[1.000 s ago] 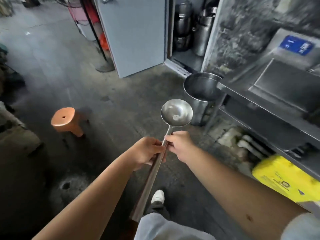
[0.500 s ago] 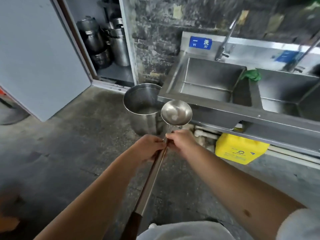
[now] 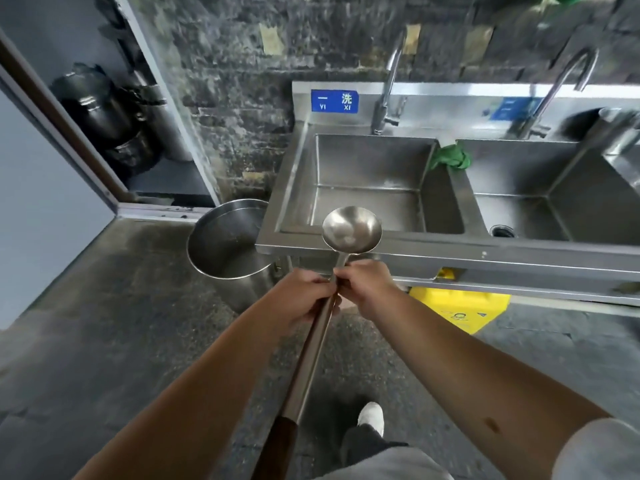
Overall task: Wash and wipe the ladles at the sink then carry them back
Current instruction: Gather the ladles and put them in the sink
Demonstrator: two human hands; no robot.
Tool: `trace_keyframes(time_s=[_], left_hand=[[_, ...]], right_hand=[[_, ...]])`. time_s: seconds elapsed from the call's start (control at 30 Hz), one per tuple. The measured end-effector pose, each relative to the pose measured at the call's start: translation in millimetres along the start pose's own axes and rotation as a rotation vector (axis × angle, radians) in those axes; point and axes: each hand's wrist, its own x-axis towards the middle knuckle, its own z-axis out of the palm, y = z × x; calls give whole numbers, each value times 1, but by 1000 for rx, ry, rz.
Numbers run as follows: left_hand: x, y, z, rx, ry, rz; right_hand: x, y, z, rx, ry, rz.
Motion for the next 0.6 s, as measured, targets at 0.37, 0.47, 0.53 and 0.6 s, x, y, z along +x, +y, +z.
trace_keyframes(time_s=[0.37, 0.47, 0.53, 0.6], left_hand=[[157, 76, 32, -60, 10, -35], [186, 86, 34, -97, 6, -65], [210, 97, 35, -104, -13, -72], [233, 104, 33, -113, -24, -71]], right_hand=[[142, -94, -46, -17, 18, -1], [171, -107, -50, -82, 32, -7], [194, -117, -52, -77, 45, -3], [216, -125, -52, -76, 50, 6]])
